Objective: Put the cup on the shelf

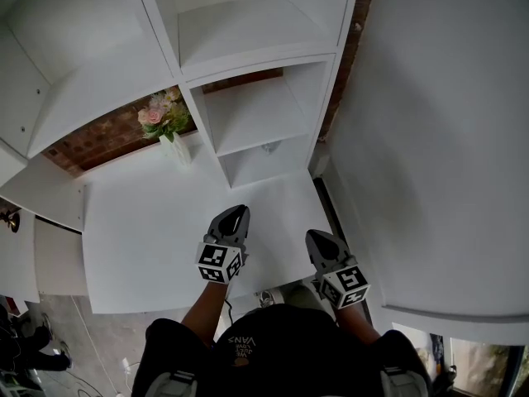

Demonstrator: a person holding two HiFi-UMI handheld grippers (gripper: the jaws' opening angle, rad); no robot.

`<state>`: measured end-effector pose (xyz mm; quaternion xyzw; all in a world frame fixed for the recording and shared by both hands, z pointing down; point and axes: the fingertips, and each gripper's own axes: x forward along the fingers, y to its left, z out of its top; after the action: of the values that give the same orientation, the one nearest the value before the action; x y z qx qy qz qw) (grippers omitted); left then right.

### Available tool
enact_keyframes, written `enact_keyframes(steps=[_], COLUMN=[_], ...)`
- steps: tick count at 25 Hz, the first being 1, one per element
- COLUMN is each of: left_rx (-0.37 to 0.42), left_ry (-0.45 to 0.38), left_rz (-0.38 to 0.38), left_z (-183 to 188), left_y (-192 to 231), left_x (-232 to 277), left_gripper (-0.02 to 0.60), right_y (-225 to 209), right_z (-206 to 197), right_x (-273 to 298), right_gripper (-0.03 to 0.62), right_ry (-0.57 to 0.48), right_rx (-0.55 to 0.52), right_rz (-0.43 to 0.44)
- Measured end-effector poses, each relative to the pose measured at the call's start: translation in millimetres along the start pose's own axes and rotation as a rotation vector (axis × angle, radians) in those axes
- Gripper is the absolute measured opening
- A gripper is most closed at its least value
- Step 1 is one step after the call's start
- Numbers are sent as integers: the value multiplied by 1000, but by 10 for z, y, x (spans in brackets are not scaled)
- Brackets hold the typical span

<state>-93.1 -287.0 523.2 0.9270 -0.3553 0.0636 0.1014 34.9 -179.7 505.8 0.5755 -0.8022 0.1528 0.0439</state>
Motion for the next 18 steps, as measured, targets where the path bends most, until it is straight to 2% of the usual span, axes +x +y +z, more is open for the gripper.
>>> enact_keyframes(steps=[9, 18], left_rx=[10, 28], left_ry=[7, -23], left_rz=[0, 15], left_z=[62, 260], left_y=[-99, -199], left_x=[-548, -921], left_gripper=[11, 8], right_y=[187, 270], right_z=[103, 196], right_x=[-52, -111], right_gripper=[0, 0], right_ry=[-30, -50], right_rx=[-21, -46], right_rz=[-13, -24])
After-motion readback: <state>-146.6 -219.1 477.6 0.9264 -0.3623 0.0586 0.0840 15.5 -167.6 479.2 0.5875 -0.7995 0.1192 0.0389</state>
